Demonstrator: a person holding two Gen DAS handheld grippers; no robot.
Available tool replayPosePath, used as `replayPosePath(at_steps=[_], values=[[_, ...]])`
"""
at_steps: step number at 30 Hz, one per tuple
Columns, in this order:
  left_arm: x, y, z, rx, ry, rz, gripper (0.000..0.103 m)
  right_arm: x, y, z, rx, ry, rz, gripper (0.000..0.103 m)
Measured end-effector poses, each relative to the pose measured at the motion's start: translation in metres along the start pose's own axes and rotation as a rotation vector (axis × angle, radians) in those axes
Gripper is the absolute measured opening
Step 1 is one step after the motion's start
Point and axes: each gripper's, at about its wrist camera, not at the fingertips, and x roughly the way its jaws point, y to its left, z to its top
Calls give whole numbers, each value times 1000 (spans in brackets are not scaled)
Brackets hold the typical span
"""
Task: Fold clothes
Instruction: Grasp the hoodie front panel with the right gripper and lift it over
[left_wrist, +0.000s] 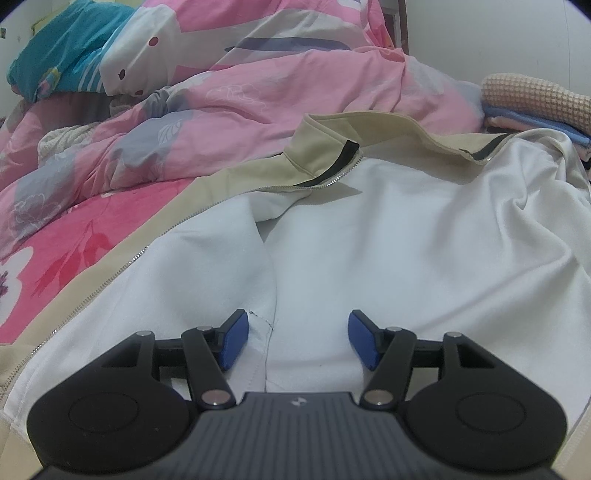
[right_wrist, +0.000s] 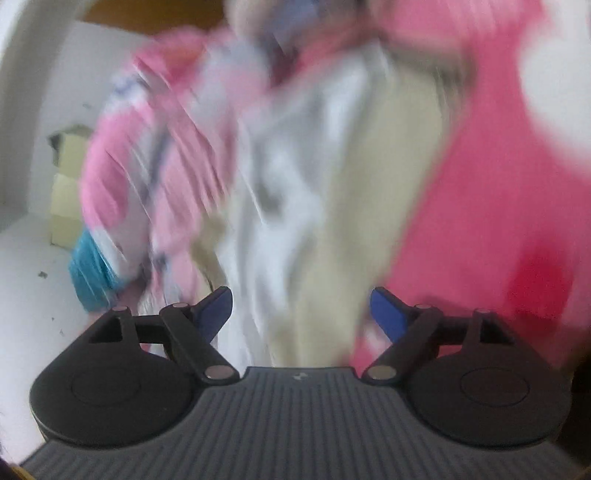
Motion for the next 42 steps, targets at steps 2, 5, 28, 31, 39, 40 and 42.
replayPosePath(at_steps=[2, 5, 28, 31, 39, 40, 42], values=[[0, 0, 0, -2, 2, -2, 62, 25, -6, -16, 12, 22, -29, 83], [0, 0, 1, -4, 3, -3, 62, 50, 10, -26, -68, -28, 0, 86], [-27, 34, 4, -175, 48, -115, 61, 41, -11, -26, -138, -206, -139, 11], [-45, 49, 2, -196, 48, -140, 62, 29, -27, -20, -48, -161, -82, 26], [-109, 100, -14, -252, 23, -135, 71, -54, 5, -37, -198, -228, -239, 62], [-117, 106, -16, -261, 13, -118, 71, -63, 14, -41, -248, -238, -268, 62], [-135, 123, -17, -292, -8, -88, 73, -72, 44, -55, -412, -223, -288, 62]])
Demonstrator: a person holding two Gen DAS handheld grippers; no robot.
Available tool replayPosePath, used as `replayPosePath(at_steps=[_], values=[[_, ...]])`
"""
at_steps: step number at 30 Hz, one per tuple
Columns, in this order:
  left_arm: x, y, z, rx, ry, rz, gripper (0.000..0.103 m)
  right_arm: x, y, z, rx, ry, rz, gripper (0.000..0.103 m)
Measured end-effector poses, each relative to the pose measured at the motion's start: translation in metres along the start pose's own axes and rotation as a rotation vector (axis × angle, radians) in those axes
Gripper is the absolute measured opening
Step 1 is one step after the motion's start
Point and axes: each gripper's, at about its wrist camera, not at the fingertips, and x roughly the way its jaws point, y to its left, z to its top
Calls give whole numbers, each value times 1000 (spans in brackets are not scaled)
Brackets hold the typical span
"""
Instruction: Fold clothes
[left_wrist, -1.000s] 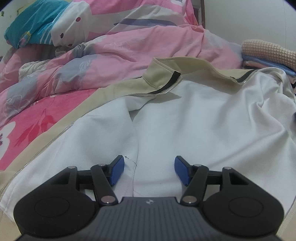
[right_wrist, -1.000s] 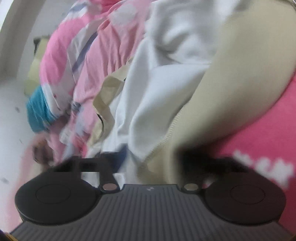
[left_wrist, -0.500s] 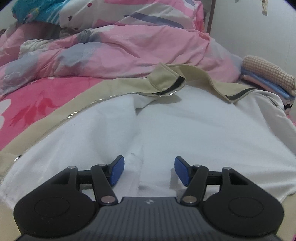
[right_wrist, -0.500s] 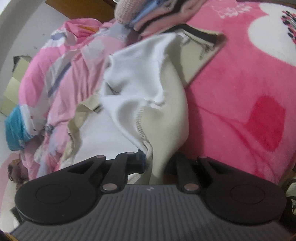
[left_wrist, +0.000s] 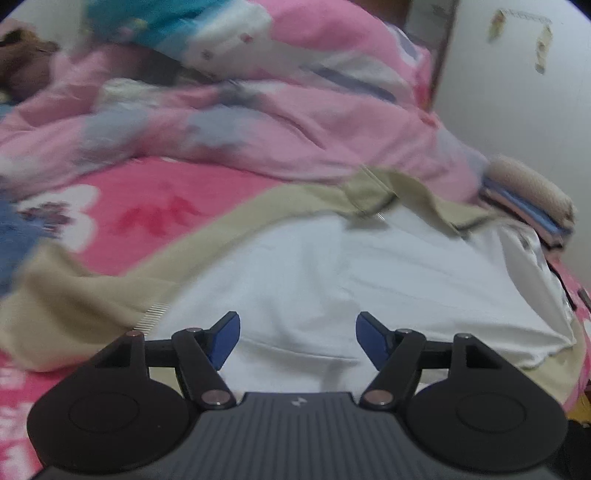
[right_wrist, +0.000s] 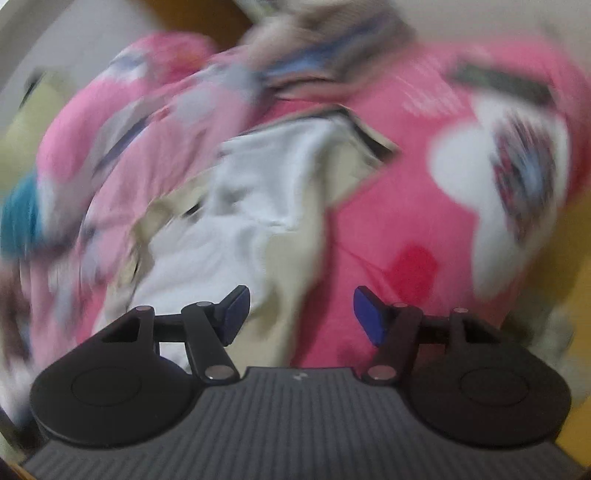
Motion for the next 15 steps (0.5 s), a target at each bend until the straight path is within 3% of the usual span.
replayPosePath(at_steps=[3, 4, 5, 9, 12, 15], values=[[-21, 23, 2, -50, -12, 34, 78, -19, 69, -10, -343, 25, 94, 71], [-25, 30, 1, -63, -7, 46, 80, -21, 95, -17, -469, 51, 138, 81], [-26, 35, -1, -71, 9, 58, 81, -19, 118, -31, -584, 72, 188, 84], [-17, 48, -16, -133, 91, 60, 81, 8, 194, -105, -984, 153, 375, 84], [-9, 55, -27, -195, 145, 42, 81, 39, 223, -158, -1214, 222, 435, 81], [1, 59, -35, -250, 166, 33, 69, 59, 238, -187, -1356, 242, 472, 73]])
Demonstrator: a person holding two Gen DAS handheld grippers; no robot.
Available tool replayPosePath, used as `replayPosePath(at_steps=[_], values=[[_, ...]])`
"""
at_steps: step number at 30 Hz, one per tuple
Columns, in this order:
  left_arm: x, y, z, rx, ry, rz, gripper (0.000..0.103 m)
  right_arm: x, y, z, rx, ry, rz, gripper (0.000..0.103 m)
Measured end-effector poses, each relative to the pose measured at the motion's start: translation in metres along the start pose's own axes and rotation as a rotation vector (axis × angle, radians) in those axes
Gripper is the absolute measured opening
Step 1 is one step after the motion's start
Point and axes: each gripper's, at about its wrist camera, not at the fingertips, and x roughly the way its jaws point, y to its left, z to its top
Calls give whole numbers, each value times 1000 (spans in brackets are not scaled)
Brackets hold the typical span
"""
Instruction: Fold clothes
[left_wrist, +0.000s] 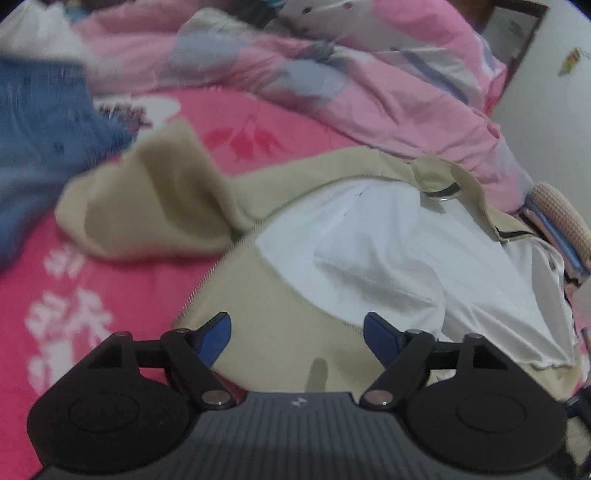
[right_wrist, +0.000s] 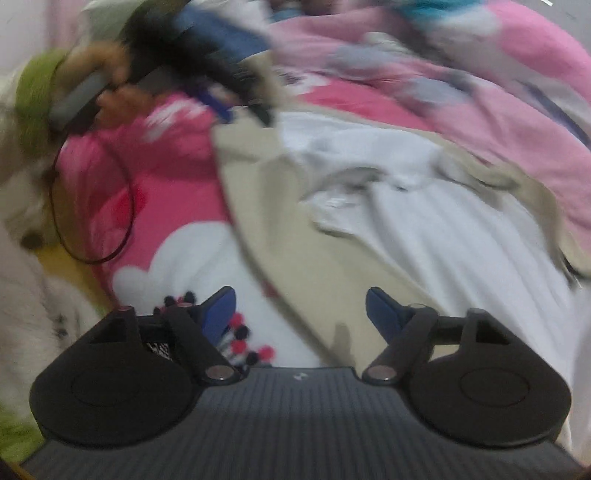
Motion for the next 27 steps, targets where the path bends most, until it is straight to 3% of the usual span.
replayPosePath(at_steps=[1, 3, 4, 5, 6, 7, 9, 12, 15, 18, 22, 25, 27], values=[[4, 1, -2, -14, 6, 2, 57, 8, 4, 2, -32, 0, 14, 69], [9, 2, -5, -24, 7, 15, 42, 22, 4, 2, -41, 33, 19, 49], [11, 1, -6, -17, 2, 28, 24, 30, 2, 2, -40, 53, 15, 47], [12, 1, -7, -10, -4, 40, 6, 30, -3, 3, 0, 45, 13, 38], [14, 0, -8, -3, -10, 53, 5, 29, -8, 4, 41, 36, 10, 26], [12, 1, -8, -8, -13, 49, 4, 27, -14, 6, 82, 26, 7, 2], [1, 2, -5, -16, -10, 57, 3, 20, -22, 10, 141, 5, 30, 2], [-28, 6, 2, -29, -19, 26, 3, -3, -24, 8, 149, -33, 148, 1], [-48, 5, 3, 7, -27, 30, 3, -4, -22, 3, 125, -3, 238, 1], [-36, 1, -7, 41, 32, 68, 2, 15, -19, -10, 142, 56, 299, 2], [-34, 9, -14, 18, 59, 63, 3, 10, -24, -18, 197, 39, 341, 2], [-40, 14, -9, 34, 73, 22, 5, 8, -27, -21, 212, 47, 357, 6], [-49, 16, -3, 57, 44, 44, 17, 1, -31, -22, 226, 35, 372, 9]])
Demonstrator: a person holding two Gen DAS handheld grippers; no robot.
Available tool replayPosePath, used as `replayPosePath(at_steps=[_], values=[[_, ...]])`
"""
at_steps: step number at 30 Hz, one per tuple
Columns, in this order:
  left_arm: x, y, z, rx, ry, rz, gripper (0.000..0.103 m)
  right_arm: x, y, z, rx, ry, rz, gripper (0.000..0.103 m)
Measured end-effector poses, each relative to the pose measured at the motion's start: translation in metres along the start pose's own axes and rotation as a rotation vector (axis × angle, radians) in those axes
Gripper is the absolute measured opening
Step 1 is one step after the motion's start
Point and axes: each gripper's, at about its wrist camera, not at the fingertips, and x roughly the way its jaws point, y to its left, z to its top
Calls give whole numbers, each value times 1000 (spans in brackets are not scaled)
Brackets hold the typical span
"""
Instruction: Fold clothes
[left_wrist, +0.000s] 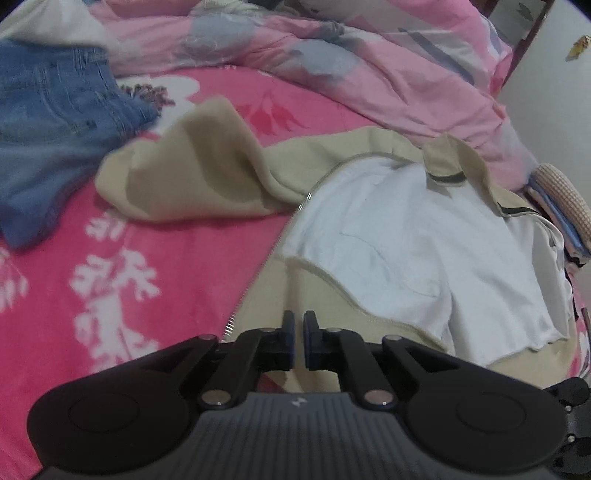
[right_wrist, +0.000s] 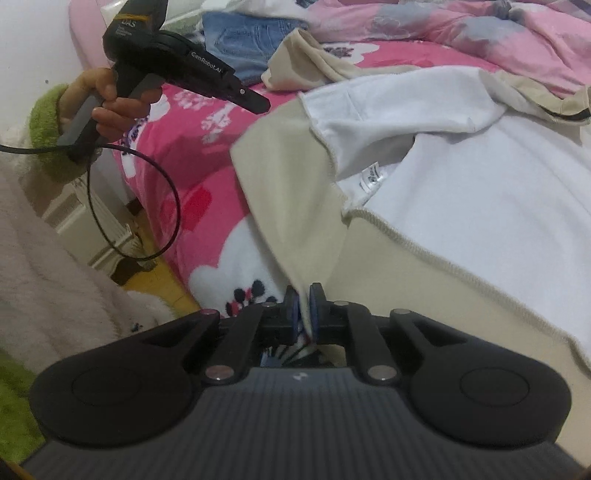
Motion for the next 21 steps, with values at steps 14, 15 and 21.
replayPosePath(at_steps=[14, 15, 21], values=[[6, -49, 44, 107, -166, -117, 28, 26, -66, 57, 194, -124, -215, 21], [17, -60, 45, 130, -146, -146, 29, 40, -65, 56, 201, -99, -212, 21], [81, -130, 51, 297, -15, -287, 29, 28, -45, 50, 162, -31, -91, 12]])
